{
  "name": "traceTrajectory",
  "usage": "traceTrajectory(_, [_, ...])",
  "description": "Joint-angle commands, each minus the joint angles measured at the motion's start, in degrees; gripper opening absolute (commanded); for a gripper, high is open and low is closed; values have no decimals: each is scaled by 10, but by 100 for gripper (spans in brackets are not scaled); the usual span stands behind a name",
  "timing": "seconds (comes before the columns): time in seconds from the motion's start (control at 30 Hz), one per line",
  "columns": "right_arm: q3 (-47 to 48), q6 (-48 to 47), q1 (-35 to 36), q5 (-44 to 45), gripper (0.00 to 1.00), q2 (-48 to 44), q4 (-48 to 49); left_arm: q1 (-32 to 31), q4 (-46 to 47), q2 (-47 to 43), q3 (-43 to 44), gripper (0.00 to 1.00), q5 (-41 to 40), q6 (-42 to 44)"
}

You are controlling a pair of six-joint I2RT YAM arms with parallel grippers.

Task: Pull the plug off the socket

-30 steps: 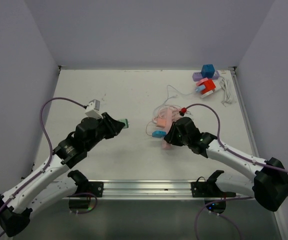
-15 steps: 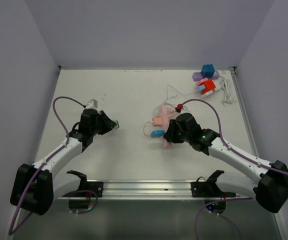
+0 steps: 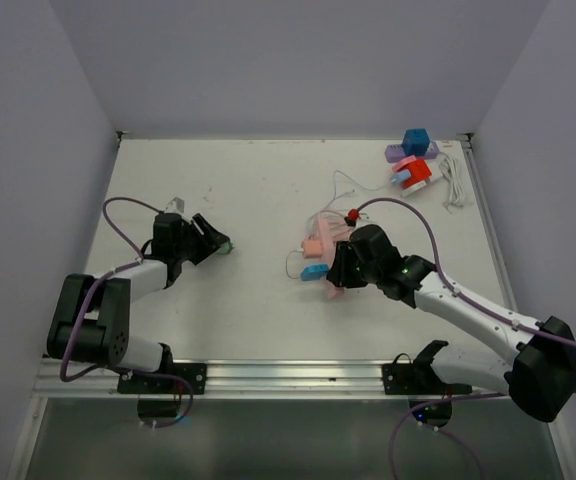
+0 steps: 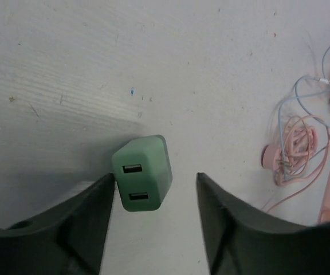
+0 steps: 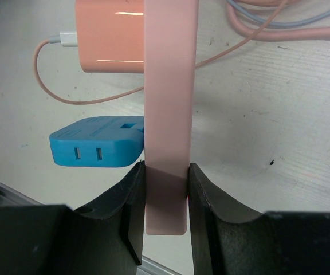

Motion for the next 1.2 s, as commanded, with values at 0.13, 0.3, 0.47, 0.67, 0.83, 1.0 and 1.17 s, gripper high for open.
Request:
traceTrajectory(0.13, [57,-29,0,-21,0,25,31,17,29,-56,-11,93,29,10])
traceTrajectory(0.3, [89,-40,0,-24,0,50,18,16,-48,-132,-4,98,34,52])
traceTrajectory(0.47, [122,-53,0,-23,0,76,-5,-9,-121,-220,4,98,49,129])
traceTrajectory(0.67, [158,-67,0,-30,0,102,-36,-152,-185,-284,41,98,-7,216])
traceTrajectory(0.83, [174,-74,0,-55,0,106,-53,-258,-180,-296,66,98,-48,262])
traceTrajectory(1.0, [182,-82,0,-75,0,101,-57,-358,-189,-250,110,97,-87,321])
traceTrajectory(1.17, [182,-90,0,-81,0,94,-62,-446,-204,-180,158,92,-130,372])
